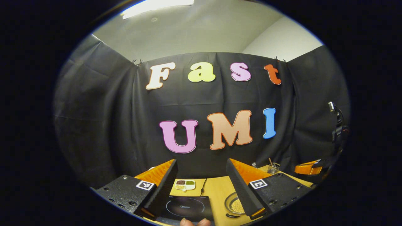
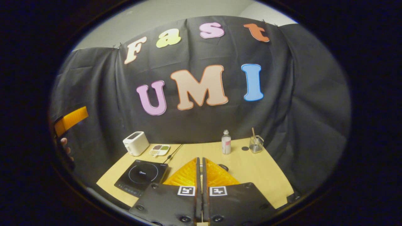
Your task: First push the handle of the pot to place it horizontally, then grasp the pot with both hands and set it on the induction cooktop.
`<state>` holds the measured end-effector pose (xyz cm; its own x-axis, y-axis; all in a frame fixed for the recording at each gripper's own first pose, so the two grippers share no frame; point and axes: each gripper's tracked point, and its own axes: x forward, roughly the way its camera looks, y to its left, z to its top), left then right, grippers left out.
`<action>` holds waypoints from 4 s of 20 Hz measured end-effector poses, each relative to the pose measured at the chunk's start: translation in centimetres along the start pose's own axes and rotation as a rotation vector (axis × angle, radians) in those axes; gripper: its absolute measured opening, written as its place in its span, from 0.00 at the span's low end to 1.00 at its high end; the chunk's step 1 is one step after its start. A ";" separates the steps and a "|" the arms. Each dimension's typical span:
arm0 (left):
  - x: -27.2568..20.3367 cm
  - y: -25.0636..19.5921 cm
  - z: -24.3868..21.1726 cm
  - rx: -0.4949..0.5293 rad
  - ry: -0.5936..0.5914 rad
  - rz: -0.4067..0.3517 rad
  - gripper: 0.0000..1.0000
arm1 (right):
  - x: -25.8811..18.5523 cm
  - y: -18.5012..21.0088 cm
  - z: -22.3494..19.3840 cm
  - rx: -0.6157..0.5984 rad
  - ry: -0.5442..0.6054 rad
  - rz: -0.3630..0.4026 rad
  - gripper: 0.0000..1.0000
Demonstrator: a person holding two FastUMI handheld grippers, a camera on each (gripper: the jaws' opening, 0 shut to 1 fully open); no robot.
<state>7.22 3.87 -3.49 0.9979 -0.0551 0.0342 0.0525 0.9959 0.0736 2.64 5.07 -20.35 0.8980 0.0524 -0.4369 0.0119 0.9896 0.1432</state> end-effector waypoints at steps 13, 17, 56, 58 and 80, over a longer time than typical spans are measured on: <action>8.7 3.5 -8.5 -0.034 0.049 -0.257 0.95 | 4.8 5.1 -14.6 0.149 0.313 -0.203 0.02; 9.2 4.6 -11.1 -0.068 0.085 -0.267 0.95 | 4.8 6.0 -19.7 0.188 0.441 -0.227 0.02; 8.2 10.1 -17.5 -0.117 0.205 -0.215 0.94 | 13.9 13.7 -31.1 0.513 0.734 -0.278 0.03; 8.0 10.2 -17.5 -0.116 0.204 -0.213 0.95 | 14.7 14.4 -30.9 0.568 0.730 -0.283 0.03; 4.7 -0.2 -23.1 -0.202 0.463 -0.251 0.95 | 13.8 1.7 -20.5 0.221 0.410 -0.190 0.02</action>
<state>12.74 5.06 -26.37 0.8639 -0.3003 -0.4044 0.2512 0.9527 -0.1709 6.04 10.24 -44.37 0.6250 -0.0343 -0.7799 0.2913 0.9371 0.1922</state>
